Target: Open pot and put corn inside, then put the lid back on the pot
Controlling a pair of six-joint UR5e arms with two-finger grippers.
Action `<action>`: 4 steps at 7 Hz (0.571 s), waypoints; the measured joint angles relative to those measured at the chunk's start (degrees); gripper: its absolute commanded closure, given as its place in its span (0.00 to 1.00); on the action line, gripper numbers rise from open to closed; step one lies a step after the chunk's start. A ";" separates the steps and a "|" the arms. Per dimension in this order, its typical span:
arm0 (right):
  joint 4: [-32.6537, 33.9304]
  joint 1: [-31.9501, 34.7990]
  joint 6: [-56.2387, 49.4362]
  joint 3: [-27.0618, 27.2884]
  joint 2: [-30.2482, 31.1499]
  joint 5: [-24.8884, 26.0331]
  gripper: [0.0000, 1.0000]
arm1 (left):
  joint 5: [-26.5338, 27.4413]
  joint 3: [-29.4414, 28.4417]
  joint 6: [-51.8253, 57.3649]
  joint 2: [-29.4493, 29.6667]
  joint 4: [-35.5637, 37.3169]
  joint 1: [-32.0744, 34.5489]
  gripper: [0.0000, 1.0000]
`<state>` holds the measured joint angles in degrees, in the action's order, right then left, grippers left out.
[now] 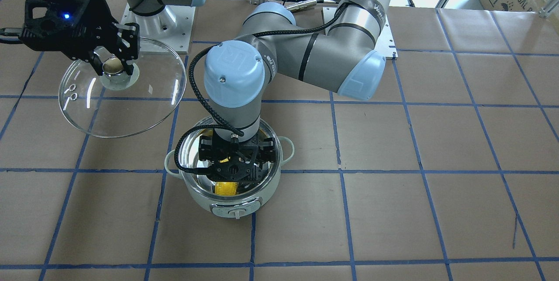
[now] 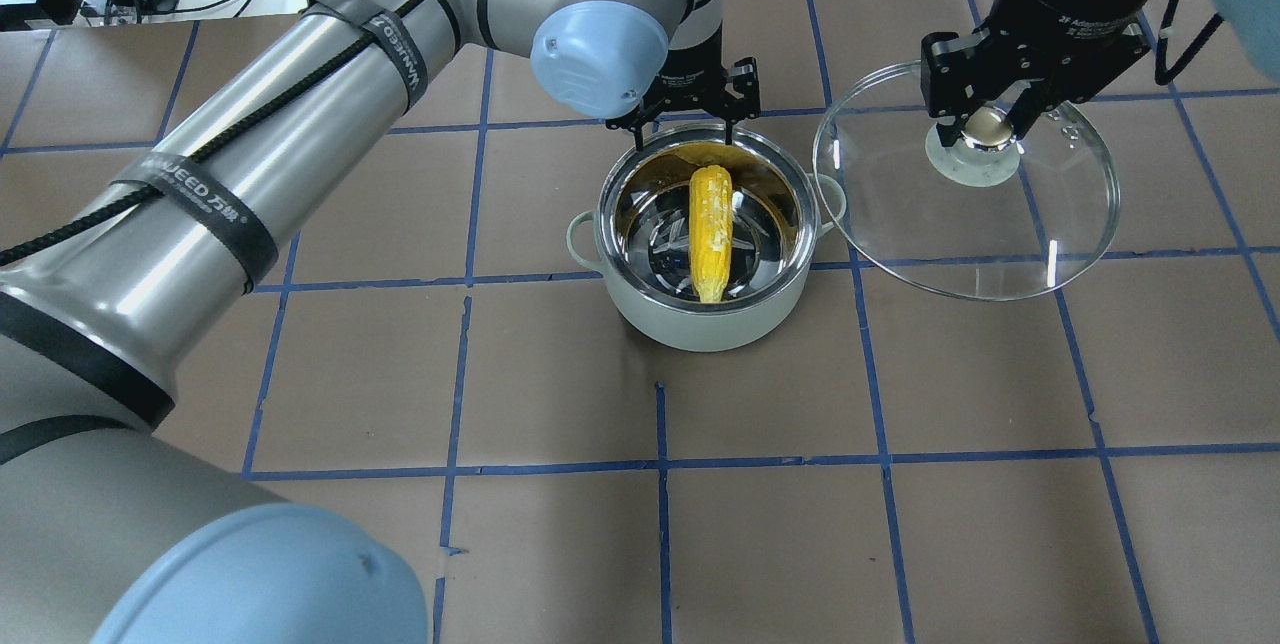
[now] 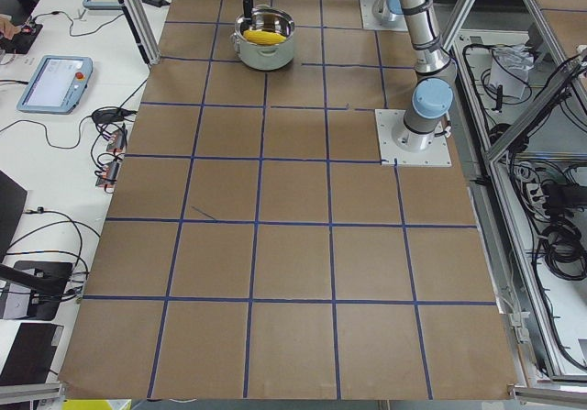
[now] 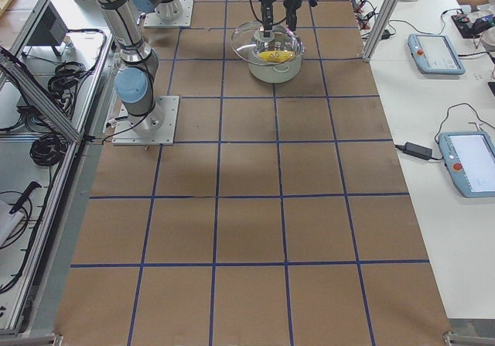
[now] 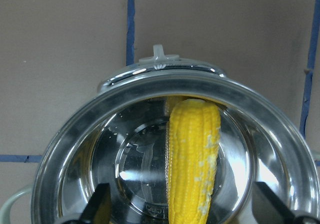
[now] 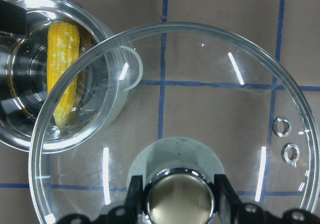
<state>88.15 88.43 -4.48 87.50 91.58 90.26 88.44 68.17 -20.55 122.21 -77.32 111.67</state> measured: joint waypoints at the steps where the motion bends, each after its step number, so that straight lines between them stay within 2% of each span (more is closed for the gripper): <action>1: 0.03 0.07 0.20 -0.05 -0.11 -0.04 0.64 | -0.17 0.89 4.61 -1.89 -0.20 -2.98 0.00; 2: 0.48 0.21 0.72 0.00 -0.52 -0.29 0.64 | -0.47 3.13 9.45 -5.22 -0.78 -6.69 0.00; 4: 3.81 1.63 3.33 0.51 -2.17 -0.80 0.63 | -0.70 11.08 16.45 -14.02 -2.35 -13.31 0.00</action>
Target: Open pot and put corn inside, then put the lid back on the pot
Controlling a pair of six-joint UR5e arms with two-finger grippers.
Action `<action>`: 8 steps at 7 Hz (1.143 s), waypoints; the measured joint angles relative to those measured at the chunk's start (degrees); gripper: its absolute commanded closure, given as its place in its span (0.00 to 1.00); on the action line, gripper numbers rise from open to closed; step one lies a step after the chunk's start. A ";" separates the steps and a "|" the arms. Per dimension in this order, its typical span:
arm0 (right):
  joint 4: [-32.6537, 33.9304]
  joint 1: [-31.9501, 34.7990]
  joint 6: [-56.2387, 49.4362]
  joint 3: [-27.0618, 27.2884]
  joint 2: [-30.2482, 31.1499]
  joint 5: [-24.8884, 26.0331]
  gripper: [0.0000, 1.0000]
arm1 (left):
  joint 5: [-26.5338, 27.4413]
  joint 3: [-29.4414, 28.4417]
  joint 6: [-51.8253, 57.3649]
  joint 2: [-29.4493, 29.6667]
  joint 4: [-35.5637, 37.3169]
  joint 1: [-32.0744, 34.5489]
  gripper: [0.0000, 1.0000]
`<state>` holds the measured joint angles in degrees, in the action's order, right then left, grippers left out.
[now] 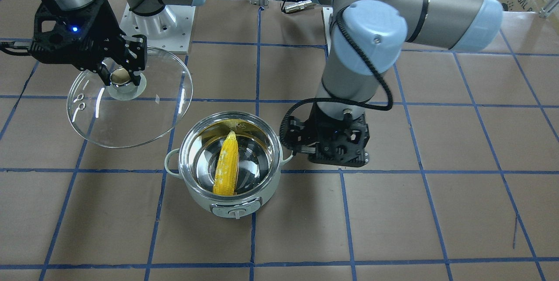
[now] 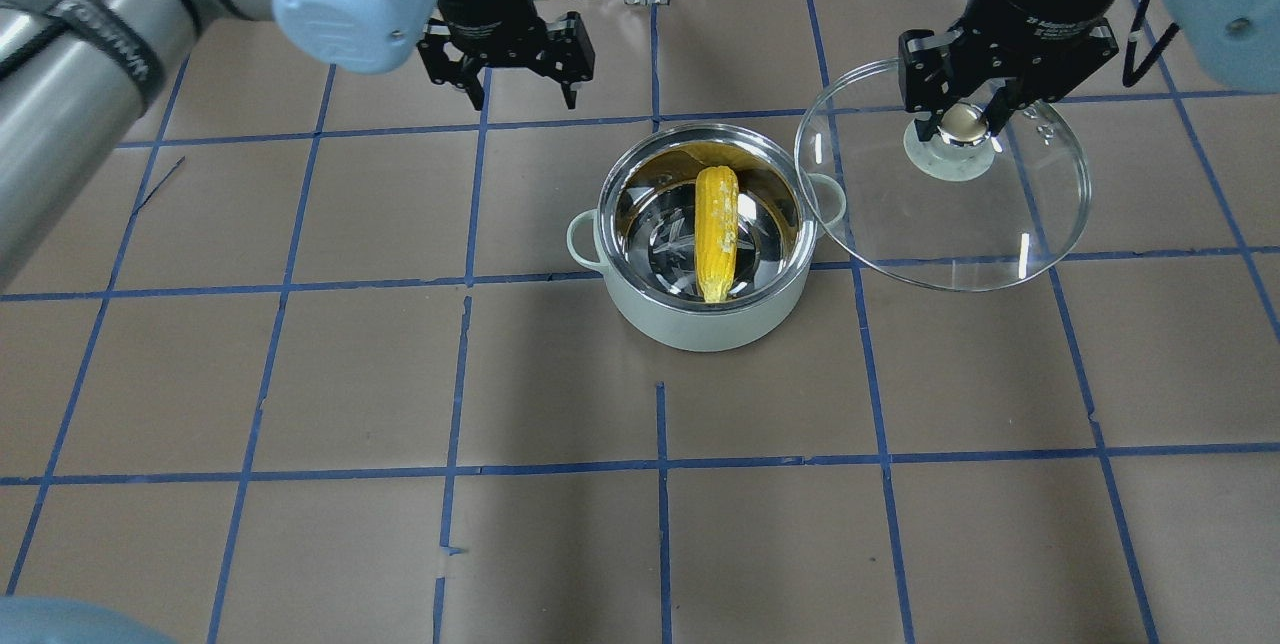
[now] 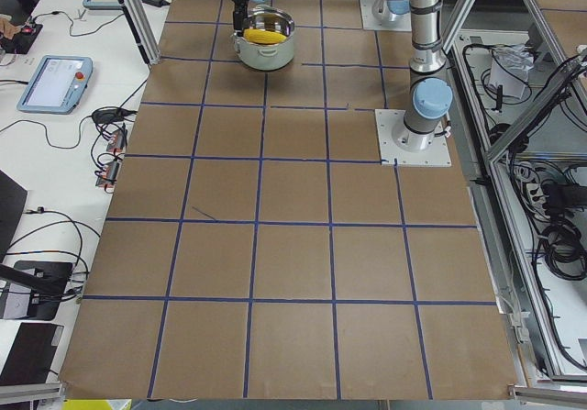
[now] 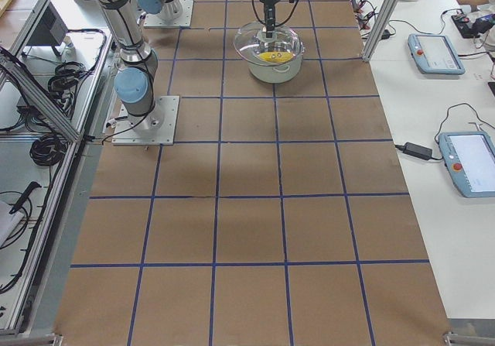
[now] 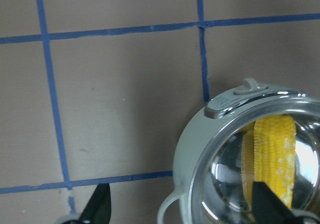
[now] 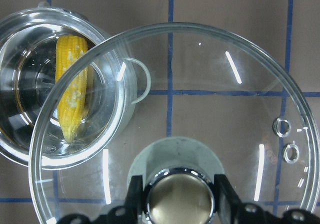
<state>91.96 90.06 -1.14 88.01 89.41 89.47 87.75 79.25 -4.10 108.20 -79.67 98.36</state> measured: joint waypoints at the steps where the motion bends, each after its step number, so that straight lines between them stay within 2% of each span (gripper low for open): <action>1: 2.26 1.64 2.01 0.09 -1.34 -0.03 0.63 | -0.02 3.69 2.91 -4.17 -0.98 -3.16 0.00; 4: 8.17 7.07 8.42 0.11 -5.60 0.15 0.63 | 0.16 7.62 12.83 -12.83 -8.57 -11.27 0.00; 8: 15.42 12.11 13.86 0.14 -11.37 0.47 0.63 | 0.41 8.64 18.98 -17.03 -10.63 -12.76 0.00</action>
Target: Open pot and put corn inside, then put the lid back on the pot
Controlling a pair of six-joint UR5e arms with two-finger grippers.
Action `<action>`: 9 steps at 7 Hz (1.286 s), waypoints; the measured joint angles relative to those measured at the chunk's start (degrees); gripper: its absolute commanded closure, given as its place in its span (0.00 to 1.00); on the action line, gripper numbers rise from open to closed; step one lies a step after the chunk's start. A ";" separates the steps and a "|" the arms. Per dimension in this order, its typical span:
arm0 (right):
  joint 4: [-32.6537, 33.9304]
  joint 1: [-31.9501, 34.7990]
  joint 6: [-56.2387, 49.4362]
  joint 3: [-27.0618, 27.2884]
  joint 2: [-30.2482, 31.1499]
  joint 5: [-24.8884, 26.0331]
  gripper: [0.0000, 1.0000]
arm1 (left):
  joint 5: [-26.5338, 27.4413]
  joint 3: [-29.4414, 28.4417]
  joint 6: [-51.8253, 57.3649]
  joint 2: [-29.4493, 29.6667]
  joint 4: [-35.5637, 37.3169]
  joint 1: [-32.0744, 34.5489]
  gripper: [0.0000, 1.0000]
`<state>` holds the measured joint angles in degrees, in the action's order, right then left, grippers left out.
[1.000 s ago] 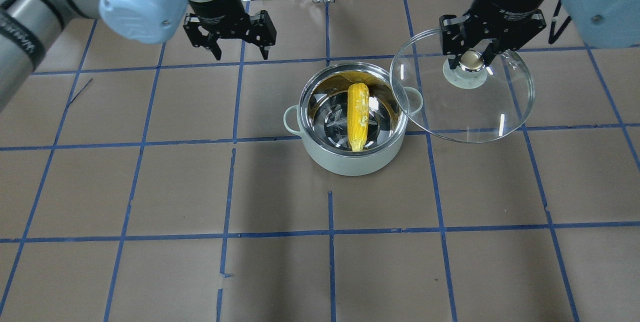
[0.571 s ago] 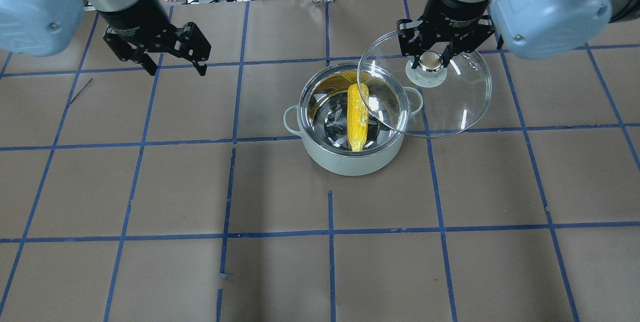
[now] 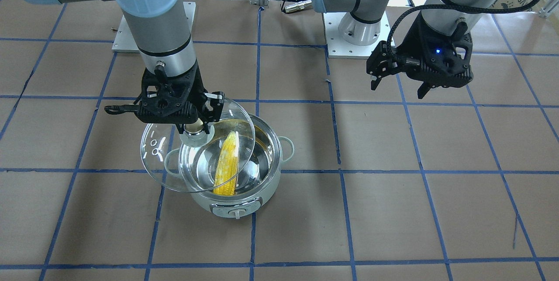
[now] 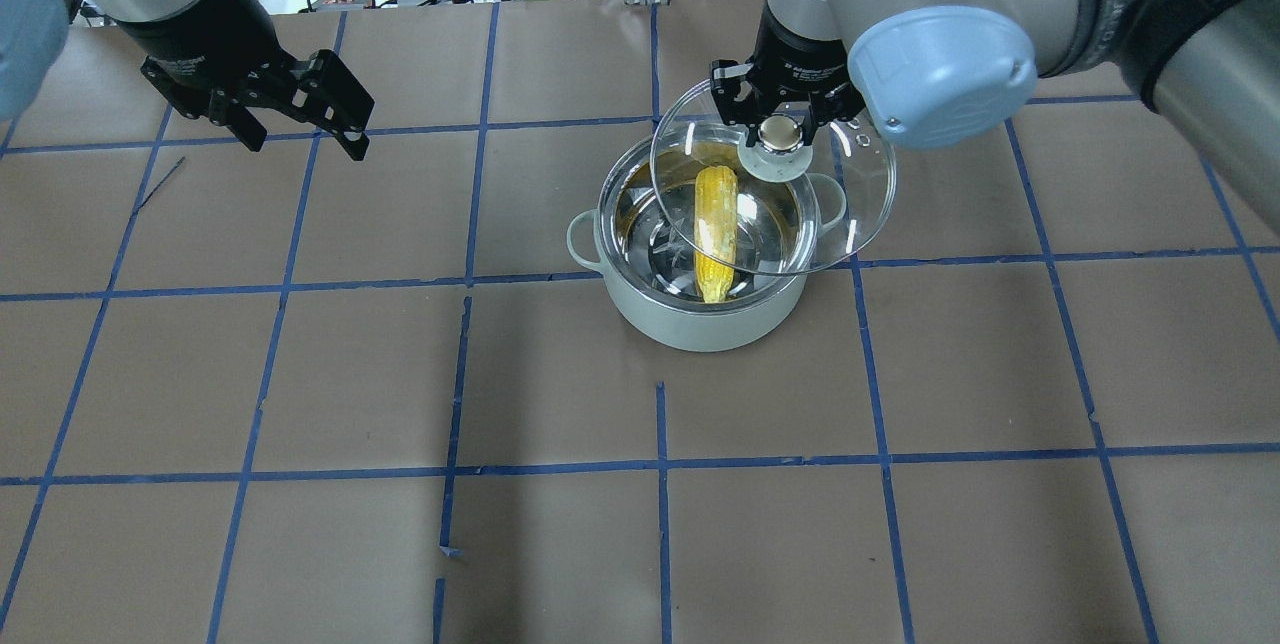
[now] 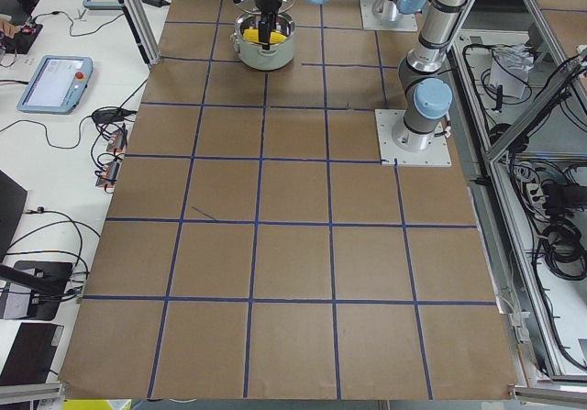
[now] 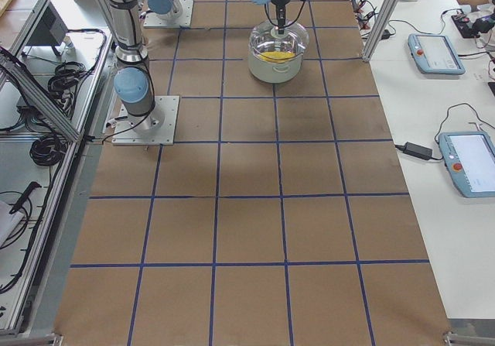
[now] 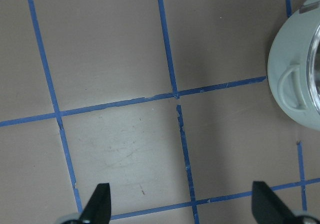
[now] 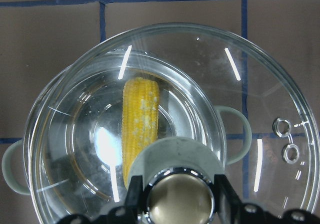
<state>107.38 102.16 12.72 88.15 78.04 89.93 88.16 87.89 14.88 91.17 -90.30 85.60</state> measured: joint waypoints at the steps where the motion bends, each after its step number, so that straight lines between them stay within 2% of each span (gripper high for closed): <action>1: 1.33 0.84 0.63 -0.01 -1.10 0.16 0.63 | 0.05 1.46 0.68 -1.52 -0.10 -0.16 0.00; 4: 4.35 2.40 1.84 -0.08 -3.67 1.36 0.63 | -0.41 3.51 2.11 -4.20 0.01 -2.02 0.00; 9: 7.01 4.17 2.57 -0.01 -6.20 1.57 0.62 | -1.37 4.17 -1.02 -4.55 0.01 -2.11 0.00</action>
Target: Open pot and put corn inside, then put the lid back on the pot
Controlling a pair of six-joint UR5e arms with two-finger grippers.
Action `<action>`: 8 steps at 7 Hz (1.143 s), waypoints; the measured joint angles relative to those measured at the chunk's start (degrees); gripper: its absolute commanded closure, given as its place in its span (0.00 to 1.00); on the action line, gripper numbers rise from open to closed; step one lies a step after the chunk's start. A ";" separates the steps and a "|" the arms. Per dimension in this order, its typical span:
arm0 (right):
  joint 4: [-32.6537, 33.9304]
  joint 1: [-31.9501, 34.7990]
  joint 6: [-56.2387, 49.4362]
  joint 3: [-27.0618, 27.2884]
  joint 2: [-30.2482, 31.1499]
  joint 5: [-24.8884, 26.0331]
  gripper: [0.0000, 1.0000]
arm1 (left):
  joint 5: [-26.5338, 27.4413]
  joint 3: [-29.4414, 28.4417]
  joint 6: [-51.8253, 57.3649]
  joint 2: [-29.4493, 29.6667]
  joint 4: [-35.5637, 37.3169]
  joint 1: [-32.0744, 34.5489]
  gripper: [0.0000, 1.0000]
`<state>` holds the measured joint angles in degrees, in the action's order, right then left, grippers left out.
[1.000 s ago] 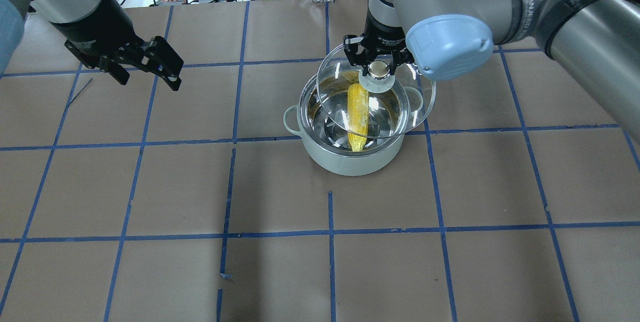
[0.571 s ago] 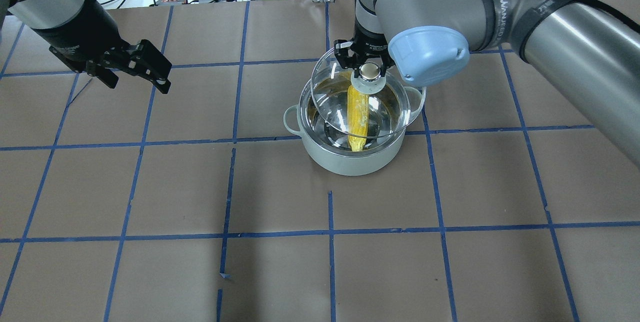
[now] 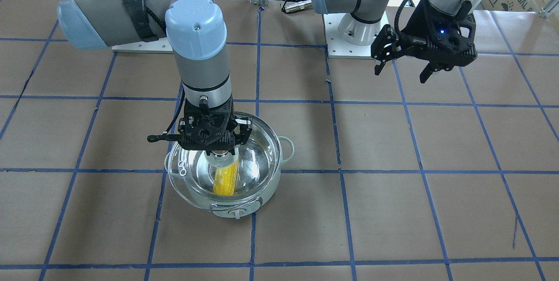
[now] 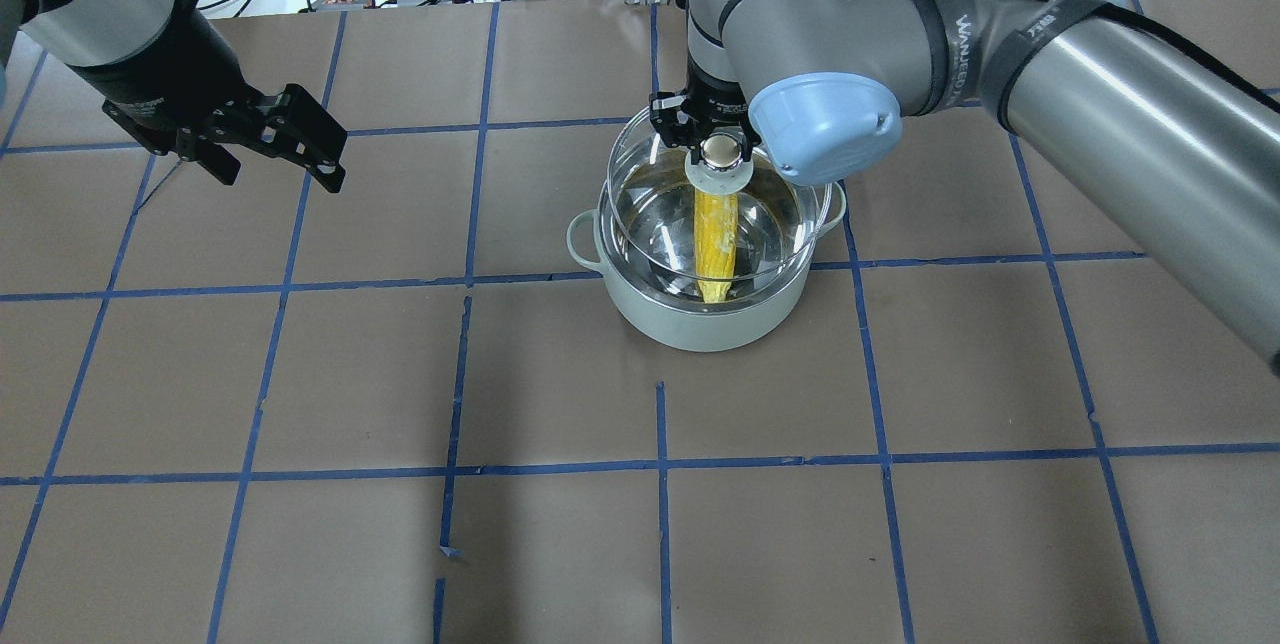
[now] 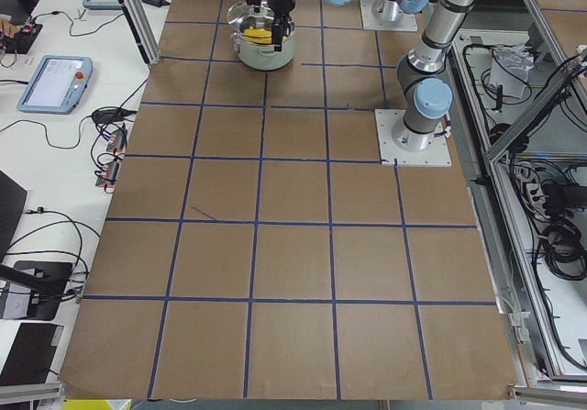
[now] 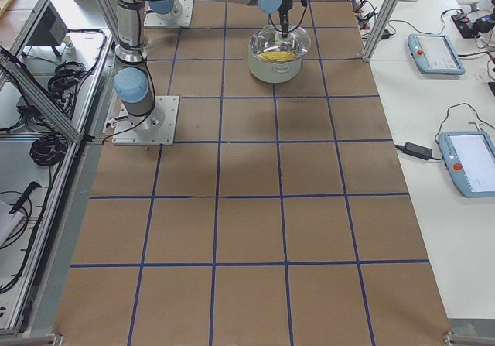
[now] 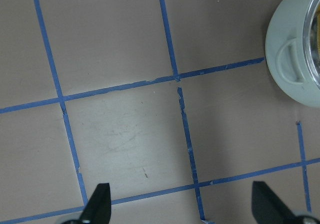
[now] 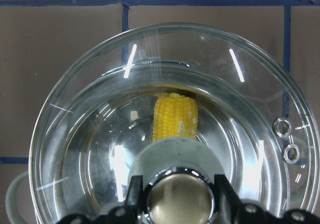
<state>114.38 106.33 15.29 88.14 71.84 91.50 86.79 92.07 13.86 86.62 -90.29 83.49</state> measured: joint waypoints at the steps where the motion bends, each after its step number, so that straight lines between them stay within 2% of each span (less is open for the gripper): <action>1: -0.01 0.33 0.00 0.05 -0.14 0.01 0.62 | -0.80 0.05 -2.86 -0.03 0.12 0.00 0.00; 8: -0.96 0.89 -0.11 0.69 -0.27 -0.42 0.62 | -1.40 0.13 -7.63 -0.57 0.20 0.03 0.00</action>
<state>113.42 107.22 15.18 88.83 71.57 91.08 85.39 92.20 6.23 86.05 -90.09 83.52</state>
